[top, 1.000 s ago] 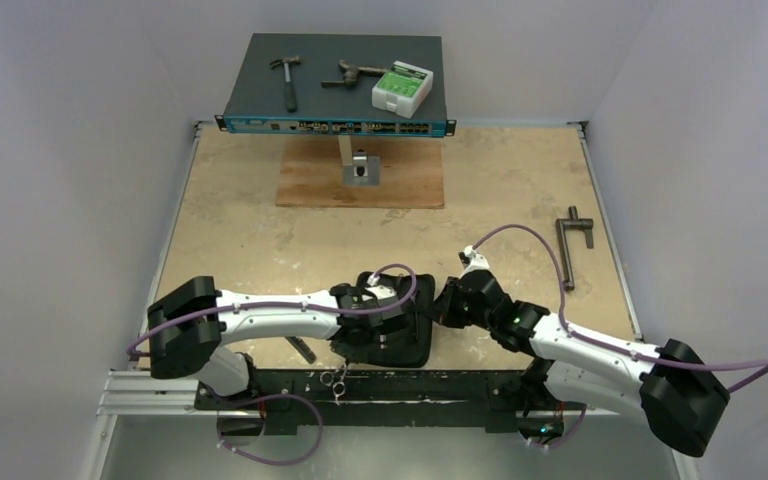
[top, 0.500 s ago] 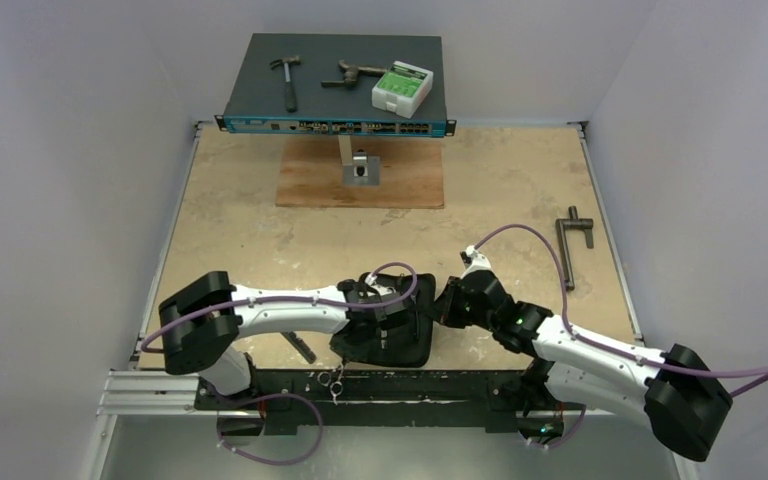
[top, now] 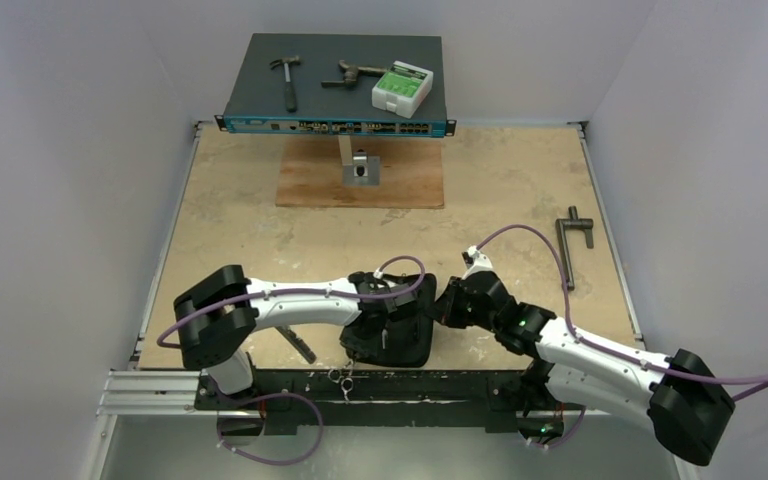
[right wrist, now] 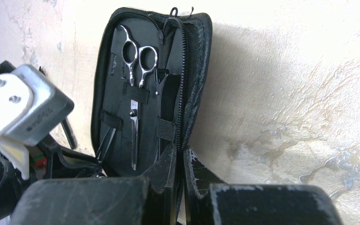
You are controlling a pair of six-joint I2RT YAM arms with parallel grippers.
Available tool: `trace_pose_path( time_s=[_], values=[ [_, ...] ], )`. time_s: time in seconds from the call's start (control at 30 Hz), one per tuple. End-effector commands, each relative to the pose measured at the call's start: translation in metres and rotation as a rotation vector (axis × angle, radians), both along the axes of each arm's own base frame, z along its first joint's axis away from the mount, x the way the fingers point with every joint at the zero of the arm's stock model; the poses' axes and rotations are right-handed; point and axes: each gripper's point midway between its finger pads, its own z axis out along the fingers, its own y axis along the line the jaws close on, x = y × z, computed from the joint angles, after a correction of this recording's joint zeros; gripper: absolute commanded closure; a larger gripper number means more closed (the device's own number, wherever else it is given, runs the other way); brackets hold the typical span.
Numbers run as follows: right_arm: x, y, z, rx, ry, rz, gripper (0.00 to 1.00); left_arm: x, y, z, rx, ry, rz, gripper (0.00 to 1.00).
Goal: Sort the hair-cutting tools
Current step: Place the scissors in the hairdressing tool bag.
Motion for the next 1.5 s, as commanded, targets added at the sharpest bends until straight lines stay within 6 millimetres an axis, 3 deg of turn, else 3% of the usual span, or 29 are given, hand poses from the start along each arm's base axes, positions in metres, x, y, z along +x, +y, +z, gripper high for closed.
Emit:
trace_pose_path(
  time_s=[0.0, 0.03, 0.07, 0.13, 0.63, 0.97, 1.13, 1.2, 1.37, 1.47],
  values=[
    [-0.002, -0.001, 0.002, 0.005, -0.012, 0.012, 1.0, 0.019, -0.011, 0.007, -0.047, -0.031, 0.092, 1.0],
    [-0.003, -0.001, 0.002, 0.007, -0.011, 0.015, 1.0, 0.022, -0.01, 0.007, -0.045, -0.042, 0.109, 1.0],
    [-0.003, -0.001, 0.001, 0.007, -0.01, 0.016, 1.0, 0.027, -0.013, 0.02, -0.095, -0.075, 0.129, 1.0],
    [-0.005, -0.001, 0.0, 0.008, -0.008, 0.023, 1.0, 0.031, -0.01, 0.007, -0.049, -0.076, 0.158, 1.0],
    [-0.008, 0.0, -0.004, -0.01, 0.0, 0.055, 1.0, 0.07, -0.031, 0.004, -0.099, -0.135, 0.203, 1.0],
    [-0.012, -0.003, -0.007, -0.027, 0.01, 0.072, 1.0, 0.098, -0.028, -0.001, -0.105, -0.176, 0.231, 1.0],
    [-0.012, -0.003, -0.007, -0.038, 0.016, 0.07, 1.0, 0.106, -0.028, 0.009, -0.121, -0.201, 0.225, 1.0],
    [-0.012, -0.004, -0.007, -0.039, 0.017, 0.066, 1.0, 0.107, -0.027, 0.017, -0.128, -0.21, 0.214, 0.91],
    [-0.009, -0.003, -0.003, -0.05, 0.007, 0.069, 1.0, 0.105, -0.023, 0.033, -0.149, -0.223, 0.193, 0.54],
    [-0.008, -0.005, -0.001, -0.066, 0.001, 0.067, 1.0, 0.102, -0.019, 0.039, -0.153, -0.222, 0.177, 0.43]
  ],
)
